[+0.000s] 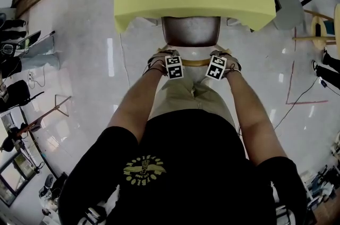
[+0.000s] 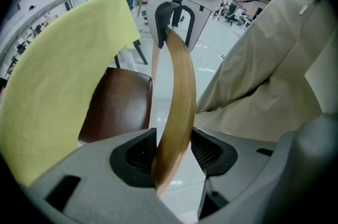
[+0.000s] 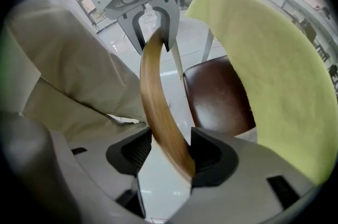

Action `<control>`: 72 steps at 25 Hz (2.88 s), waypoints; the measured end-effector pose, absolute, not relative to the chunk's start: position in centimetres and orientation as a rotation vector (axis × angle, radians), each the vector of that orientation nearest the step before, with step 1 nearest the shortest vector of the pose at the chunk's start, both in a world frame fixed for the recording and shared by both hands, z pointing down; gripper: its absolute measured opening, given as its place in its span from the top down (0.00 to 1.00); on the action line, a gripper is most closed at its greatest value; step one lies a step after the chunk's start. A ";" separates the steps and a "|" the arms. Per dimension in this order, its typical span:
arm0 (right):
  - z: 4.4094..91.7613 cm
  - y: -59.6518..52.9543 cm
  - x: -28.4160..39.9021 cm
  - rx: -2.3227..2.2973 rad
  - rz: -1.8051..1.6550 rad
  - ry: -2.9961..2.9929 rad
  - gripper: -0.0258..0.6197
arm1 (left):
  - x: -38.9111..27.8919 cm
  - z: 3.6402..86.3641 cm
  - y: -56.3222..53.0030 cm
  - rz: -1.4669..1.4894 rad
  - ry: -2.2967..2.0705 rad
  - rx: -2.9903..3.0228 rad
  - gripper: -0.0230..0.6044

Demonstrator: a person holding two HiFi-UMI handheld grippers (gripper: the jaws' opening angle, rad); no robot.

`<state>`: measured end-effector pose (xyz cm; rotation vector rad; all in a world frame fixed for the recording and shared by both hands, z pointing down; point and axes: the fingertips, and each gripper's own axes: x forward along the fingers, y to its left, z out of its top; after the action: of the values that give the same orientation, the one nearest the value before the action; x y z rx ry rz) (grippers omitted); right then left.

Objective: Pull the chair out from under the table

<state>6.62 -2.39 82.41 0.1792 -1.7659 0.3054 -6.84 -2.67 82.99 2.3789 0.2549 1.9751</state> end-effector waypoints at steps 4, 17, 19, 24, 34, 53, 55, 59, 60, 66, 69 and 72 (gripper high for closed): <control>82.3 -0.4 7.0 0.161 0.318 -1.780 0.63 | -6.4 83.0 -0.4 1.972 0.239 2.369 0.65; 81.9 5.2 7.3 0.135 0.314 -1.804 0.63 | -6.2 82.9 5.4 1.974 0.234 2.347 0.65; 81.8 5.9 7.3 0.128 0.308 -1.815 0.63 | -6.2 82.5 6.0 1.991 0.234 2.344 0.66; 81.5 7.9 7.4 0.124 0.300 -1.835 0.63 | -6.1 82.5 7.8 2.013 0.210 2.335 0.66; 81.5 13.3 7.6 0.090 0.266 -1.834 0.63 | -6.0 82.4 13.6 2.020 0.167 2.316 0.66; 80.9 18.6 5.4 0.167 0.327 -1.847 0.63 | -8.2 81.6 17.9 2.013 0.155 2.385 0.66; 80.9 18.9 5.3 0.206 0.314 -1.857 0.63 | -8.3 81.6 18.1 1.973 0.127 2.373 0.65; 80.3 17.2 5.6 0.355 0.320 -1.883 0.63 | -8.0 80.2 16.2 1.826 -0.074 2.369 0.65; 80.0 16.7 5.9 0.392 0.347 -1.888 0.63 | -7.9 79.6 15.5 1.782 -0.129 2.371 0.65; 78.8 16.2 7.2 0.499 0.458 -1.899 0.63 | -9.2 77.0 13.9 1.582 -0.330 2.348 0.66; 77.3 16.6 7.0 0.574 0.500 -1.953 0.63 | -10.1 75.4 13.8 1.499 -0.432 2.370 0.66; 74.1 15.6 6.6 0.701 0.534 -2.041 0.68 | -10.3 73.1 12.9 1.418 -0.553 2.439 0.67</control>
<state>6.60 15.55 74.07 0.7014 -2.0412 0.5339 -10.25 12.89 73.11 2.4395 -0.5529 1.4184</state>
